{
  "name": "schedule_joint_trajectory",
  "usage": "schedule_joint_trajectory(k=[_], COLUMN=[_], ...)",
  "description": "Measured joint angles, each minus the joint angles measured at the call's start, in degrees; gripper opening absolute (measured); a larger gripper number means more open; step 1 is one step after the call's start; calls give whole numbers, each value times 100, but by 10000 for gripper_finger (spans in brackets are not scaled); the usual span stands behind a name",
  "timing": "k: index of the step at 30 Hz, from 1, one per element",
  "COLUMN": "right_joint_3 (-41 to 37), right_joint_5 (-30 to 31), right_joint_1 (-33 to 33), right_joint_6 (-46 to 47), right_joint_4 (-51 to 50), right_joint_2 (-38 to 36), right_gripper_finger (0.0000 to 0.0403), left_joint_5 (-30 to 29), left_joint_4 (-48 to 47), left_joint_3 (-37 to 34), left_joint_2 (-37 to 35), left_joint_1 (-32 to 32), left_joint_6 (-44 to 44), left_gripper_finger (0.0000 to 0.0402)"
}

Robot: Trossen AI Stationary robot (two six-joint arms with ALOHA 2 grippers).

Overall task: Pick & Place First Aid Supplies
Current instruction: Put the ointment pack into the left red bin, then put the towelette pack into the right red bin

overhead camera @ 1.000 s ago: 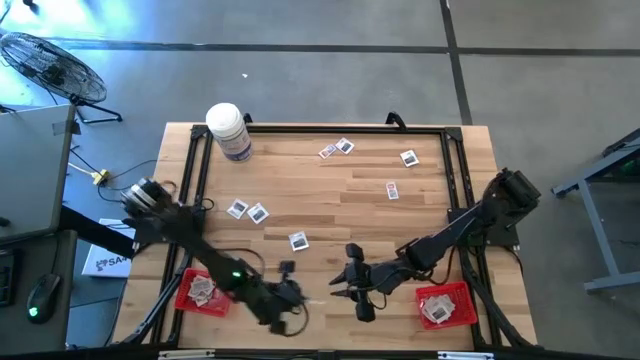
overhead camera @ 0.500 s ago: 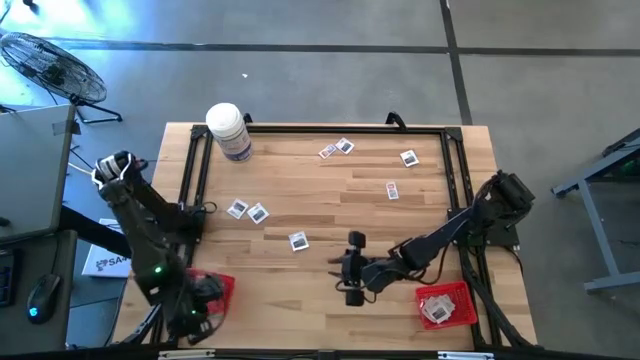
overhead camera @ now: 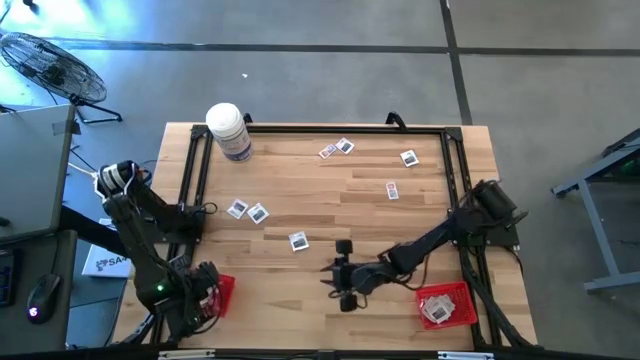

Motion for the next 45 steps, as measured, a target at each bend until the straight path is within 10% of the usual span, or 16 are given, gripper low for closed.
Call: schedule_joint_trajectory(k=[25,29,38,45], right_joint_3=[2342,2342,2342,2338], right_joint_5=[-1082,-1161,-1325,-1138], right_joint_1=[-1588,-1688,-1905,-1900], right_joint_6=[-856,-470,297,435], right_joint_4=[-1738,-1865,-2079,-2111], right_joint_2=[1967,1969,1975,1980], right_gripper_finger=[143,136,95,30], left_joint_5=[296,-1037,-6067,-6861], left_joint_4=[-147,-493,-513,132], left_joint_3=[132,425,447,78], left_joint_2=[365,363,378,394], left_joint_1=[3,4,16,369], left_joint_6=[253,256,256,253], left_gripper_finger=[151,152,152,152])
